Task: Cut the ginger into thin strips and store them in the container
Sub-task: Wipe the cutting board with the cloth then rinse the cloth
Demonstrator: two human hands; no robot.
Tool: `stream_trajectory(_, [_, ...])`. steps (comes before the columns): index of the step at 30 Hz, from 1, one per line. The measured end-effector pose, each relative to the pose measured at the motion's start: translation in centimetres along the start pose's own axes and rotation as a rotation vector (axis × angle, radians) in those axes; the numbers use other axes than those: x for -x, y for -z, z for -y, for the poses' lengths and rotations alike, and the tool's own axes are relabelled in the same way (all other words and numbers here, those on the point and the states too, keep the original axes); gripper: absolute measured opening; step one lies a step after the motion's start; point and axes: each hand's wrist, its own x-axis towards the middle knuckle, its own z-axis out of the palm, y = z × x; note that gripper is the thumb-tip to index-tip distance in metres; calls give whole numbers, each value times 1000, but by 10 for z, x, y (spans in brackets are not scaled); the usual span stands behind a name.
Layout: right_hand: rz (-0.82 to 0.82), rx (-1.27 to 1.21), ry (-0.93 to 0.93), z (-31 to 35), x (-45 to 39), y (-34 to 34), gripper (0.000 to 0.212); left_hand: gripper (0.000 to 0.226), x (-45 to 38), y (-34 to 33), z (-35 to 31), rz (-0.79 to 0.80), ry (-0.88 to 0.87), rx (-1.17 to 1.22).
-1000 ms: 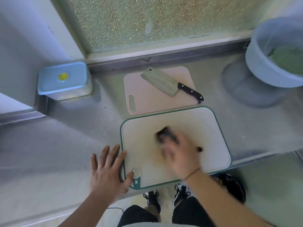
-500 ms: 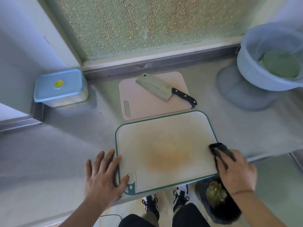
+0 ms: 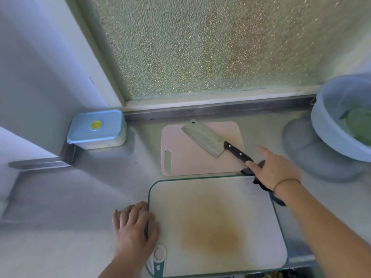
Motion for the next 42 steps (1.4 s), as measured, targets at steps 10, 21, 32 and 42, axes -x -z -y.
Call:
stream_trajectory(10, [311, 392, 209, 40, -64, 10, 39, 18, -36, -22, -51, -91, -40, 103])
stream_trajectory(21, [390, 329, 371, 0, 77, 15, 42, 33, -90, -10, -30, -157, 180, 188])
stream_trajectory(32, [720, 442, 458, -9, 110, -30, 36, 45, -158, -24, -16, 206, -36, 1])
stream_trajectory(42, [255, -253, 440, 45, 25, 38, 31, 83, -165, -3, -7, 368, 4, -34])
